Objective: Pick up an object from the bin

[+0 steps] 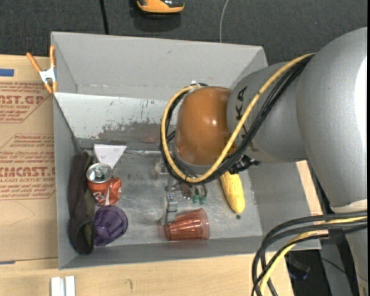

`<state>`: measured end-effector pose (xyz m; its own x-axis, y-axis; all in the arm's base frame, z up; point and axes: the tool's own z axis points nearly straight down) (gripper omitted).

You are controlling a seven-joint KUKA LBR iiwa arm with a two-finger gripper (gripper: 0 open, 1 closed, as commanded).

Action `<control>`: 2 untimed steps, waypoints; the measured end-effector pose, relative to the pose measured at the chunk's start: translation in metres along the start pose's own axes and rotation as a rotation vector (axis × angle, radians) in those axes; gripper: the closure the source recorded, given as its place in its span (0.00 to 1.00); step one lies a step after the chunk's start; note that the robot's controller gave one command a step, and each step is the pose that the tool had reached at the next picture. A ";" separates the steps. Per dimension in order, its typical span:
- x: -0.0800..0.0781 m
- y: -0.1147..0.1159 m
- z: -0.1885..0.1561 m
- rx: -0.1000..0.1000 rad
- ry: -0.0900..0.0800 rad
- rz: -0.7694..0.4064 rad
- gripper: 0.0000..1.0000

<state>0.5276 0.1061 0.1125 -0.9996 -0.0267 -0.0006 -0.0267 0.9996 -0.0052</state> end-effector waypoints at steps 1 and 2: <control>0.000 -0.021 0.012 -0.010 0.000 -0.181 0.00; 0.024 -0.058 0.036 -0.006 -0.003 -0.150 0.00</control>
Offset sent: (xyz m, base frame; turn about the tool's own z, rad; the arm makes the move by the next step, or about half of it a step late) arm -0.0304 -0.0666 -0.0425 -0.1477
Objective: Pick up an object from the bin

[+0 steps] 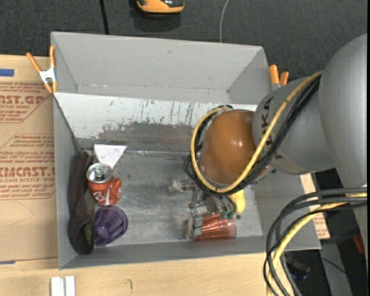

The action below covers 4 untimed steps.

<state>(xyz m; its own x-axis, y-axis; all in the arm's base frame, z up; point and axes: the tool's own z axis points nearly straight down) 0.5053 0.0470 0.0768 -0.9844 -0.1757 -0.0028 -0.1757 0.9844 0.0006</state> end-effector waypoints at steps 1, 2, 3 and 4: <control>0.009 -0.006 0.007 -0.001 0.002 0.001 0.00; 0.027 -0.028 -0.022 -0.001 0.004 -0.065 0.00; 0.035 -0.056 0.007 -0.002 0.003 -0.111 1.00; 0.035 -0.056 0.007 -0.002 0.003 -0.111 1.00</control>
Offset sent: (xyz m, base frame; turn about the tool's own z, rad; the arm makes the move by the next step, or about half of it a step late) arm -0.0254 -0.0431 0.0326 -0.0782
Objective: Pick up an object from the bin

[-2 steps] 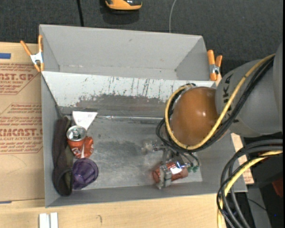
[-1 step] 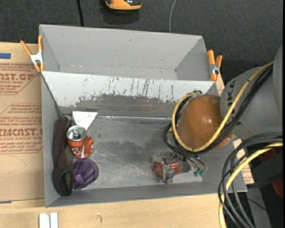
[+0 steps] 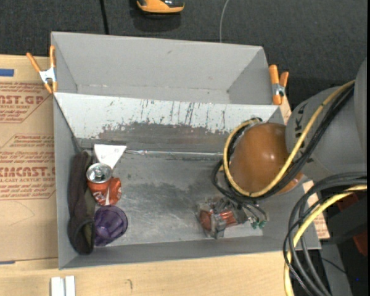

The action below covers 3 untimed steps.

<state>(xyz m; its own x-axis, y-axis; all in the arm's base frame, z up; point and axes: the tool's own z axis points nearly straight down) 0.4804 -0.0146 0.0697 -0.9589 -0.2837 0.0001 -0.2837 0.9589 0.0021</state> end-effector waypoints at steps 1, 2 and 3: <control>-0.009 0.007 -0.071 0.000 0.000 -0.002 1.00; -0.009 0.007 -0.071 0.000 0.000 -0.002 1.00; -0.009 0.007 -0.071 0.000 0.000 -0.002 1.00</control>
Offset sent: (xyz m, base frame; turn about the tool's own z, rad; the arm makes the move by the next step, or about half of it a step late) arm 0.0000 0.0000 0.0000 0.0000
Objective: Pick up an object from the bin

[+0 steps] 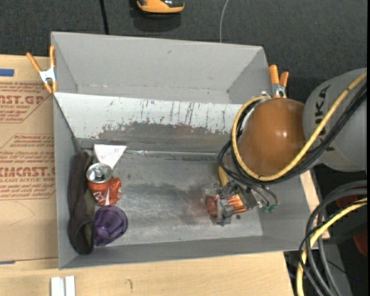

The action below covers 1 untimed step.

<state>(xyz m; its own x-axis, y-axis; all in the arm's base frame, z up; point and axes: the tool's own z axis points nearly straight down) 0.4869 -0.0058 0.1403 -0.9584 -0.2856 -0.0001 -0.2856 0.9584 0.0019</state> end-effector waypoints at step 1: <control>0.000 0.000 0.000 0.000 0.000 0.000 1.00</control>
Offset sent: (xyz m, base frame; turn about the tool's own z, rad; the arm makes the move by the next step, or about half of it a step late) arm 0.0185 -0.0084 0.1132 0.0438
